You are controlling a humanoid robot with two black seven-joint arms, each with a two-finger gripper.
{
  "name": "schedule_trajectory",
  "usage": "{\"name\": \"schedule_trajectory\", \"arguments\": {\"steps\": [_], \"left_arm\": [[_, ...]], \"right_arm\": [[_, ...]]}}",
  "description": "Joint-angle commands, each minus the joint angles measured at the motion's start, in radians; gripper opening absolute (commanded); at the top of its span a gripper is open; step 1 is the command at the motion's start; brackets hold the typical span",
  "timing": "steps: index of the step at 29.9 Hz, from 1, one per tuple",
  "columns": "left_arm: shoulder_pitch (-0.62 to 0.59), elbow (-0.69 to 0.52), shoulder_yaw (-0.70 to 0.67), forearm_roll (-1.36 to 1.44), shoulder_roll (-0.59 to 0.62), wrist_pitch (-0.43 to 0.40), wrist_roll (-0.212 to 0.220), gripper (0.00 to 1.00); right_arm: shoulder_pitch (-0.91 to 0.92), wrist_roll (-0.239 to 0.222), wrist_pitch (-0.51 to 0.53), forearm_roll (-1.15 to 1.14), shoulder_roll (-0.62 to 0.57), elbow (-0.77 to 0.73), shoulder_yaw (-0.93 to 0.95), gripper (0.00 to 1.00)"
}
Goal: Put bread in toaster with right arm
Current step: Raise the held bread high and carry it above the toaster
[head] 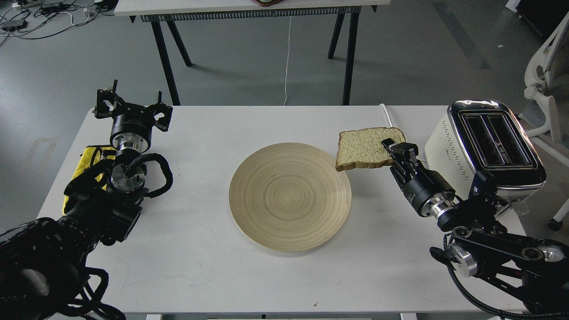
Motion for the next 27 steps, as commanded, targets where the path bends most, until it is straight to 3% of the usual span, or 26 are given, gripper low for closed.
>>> {"name": "schedule_trajectory", "arguments": {"steps": [1, 10, 14, 27], "left_arm": [[0.000, 0.000, 0.000, 0.000, -0.001, 0.000, 0.000, 1.00], [-0.002, 0.000, 0.000, -0.001, -0.001, 0.000, 0.000, 1.00], [-0.002, 0.000, 0.000, -0.001, 0.001, 0.000, 0.000, 1.00], [0.000, 0.000, 0.000, 0.000, -0.001, 0.000, 0.000, 1.00]], "right_arm": [[0.021, -0.018, 0.000, 0.003, -0.127, 0.061, 0.026, 0.00], [0.119, -0.024, 0.000, -0.011, -0.496, 0.111, 0.014, 0.00], [0.131, -0.024, 0.000, -0.116, -0.655, 0.119, 0.016, 0.00], [0.111, -0.018, 0.000, -0.494, -0.929, 0.113, -0.073, 0.00]]}}
